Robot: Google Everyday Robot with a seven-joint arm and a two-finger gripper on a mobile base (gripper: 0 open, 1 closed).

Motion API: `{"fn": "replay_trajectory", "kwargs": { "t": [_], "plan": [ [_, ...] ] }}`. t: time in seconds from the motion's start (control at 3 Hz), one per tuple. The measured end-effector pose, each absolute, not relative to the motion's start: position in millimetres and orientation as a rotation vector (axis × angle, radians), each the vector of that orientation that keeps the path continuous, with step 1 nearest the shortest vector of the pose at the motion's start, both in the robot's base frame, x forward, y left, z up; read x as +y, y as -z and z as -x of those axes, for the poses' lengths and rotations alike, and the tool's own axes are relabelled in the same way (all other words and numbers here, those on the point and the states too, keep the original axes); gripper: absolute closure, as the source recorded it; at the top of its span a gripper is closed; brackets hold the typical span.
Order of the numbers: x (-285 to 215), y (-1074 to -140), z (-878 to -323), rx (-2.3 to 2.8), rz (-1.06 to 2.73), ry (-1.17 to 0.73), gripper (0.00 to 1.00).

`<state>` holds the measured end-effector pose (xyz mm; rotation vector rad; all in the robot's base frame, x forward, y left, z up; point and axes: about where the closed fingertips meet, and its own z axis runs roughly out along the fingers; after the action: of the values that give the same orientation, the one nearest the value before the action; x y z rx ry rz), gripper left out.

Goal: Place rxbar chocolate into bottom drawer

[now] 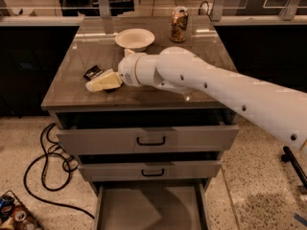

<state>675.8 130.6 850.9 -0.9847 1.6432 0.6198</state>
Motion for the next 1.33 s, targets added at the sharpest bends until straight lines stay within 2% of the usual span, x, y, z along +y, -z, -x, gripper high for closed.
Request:
{"fn": "replay_trajectory", "kwargs": {
  "t": [1.0, 1.33],
  "plan": [
    [150, -813, -668, 1.695, 0.93, -0.72, 0.0],
    [159, -806, -666, 1.692, 0.926, -0.74, 0.18]
  ]
}}
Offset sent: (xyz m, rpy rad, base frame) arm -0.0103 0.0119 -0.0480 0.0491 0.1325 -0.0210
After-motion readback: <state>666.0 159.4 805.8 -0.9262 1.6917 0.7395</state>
